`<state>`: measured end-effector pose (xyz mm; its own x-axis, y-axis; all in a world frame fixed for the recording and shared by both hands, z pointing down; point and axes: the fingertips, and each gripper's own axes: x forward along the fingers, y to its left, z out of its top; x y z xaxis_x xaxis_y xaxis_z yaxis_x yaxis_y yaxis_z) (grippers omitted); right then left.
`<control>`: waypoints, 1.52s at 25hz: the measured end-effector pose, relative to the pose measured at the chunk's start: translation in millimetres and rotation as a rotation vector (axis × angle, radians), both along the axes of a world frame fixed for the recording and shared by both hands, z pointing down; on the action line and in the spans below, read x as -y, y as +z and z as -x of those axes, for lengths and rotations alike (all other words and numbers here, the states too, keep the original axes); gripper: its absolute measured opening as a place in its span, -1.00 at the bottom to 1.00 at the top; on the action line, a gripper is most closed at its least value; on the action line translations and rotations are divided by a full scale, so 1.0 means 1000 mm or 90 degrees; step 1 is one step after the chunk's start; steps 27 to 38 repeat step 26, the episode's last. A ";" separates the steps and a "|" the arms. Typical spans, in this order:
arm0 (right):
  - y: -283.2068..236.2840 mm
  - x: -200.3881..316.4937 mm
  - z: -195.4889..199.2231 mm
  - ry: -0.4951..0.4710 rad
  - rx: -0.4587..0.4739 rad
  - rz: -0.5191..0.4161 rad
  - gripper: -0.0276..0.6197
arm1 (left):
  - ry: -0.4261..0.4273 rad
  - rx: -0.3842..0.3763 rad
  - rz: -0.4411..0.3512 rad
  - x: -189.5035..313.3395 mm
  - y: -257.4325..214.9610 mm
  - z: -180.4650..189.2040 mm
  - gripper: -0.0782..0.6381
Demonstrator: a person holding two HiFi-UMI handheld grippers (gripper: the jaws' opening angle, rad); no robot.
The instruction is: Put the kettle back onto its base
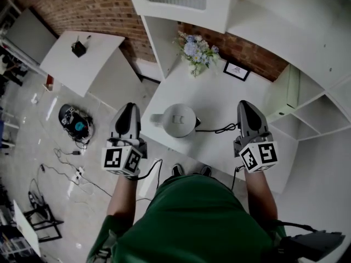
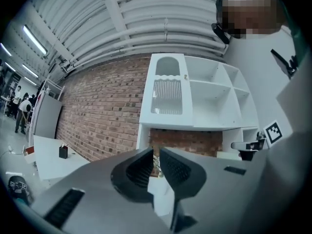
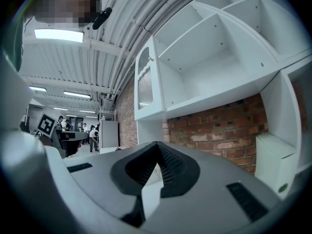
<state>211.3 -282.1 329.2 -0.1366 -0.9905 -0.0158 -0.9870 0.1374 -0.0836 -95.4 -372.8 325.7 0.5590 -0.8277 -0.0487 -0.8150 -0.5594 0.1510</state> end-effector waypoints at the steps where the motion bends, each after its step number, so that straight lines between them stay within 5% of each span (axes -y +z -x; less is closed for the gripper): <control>1: -0.004 0.000 0.000 -0.001 -0.001 -0.007 -0.88 | 0.000 0.002 -0.003 0.000 -0.002 -0.002 -0.63; 38: -0.010 0.004 -0.016 -0.018 -0.008 -0.019 -0.88 | -0.031 0.030 0.014 -0.014 0.017 -0.006 -0.63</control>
